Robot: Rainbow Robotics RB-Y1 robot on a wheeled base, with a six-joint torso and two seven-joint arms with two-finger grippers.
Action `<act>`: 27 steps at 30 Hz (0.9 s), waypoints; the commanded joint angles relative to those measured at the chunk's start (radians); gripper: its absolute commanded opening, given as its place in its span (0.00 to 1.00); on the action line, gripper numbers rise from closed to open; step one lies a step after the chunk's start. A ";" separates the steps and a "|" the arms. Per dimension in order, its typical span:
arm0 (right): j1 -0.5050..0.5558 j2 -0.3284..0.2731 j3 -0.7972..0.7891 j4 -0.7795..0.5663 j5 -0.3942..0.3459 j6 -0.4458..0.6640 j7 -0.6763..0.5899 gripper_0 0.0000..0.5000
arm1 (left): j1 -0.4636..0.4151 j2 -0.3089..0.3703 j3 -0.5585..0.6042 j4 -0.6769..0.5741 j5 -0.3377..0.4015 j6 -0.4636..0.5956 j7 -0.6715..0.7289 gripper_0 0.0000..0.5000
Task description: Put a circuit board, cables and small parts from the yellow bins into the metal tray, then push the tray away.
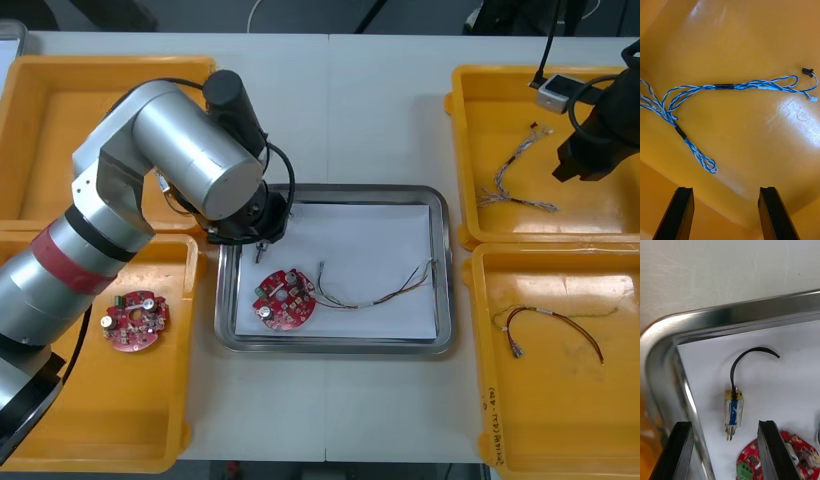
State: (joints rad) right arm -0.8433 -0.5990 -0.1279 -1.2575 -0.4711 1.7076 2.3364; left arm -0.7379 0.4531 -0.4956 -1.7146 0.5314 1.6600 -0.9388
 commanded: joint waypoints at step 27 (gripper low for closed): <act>0.004 0.027 0.080 0.036 -0.032 -0.135 0.291 1.00 | -0.060 0.138 0.473 -0.033 -0.077 0.242 0.115 1.00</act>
State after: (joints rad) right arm -0.8415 -0.5794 -0.0817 -1.2113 -0.4934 1.5925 2.5968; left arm -0.7533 0.5551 -0.0747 -1.7438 0.4980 1.9107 -0.9025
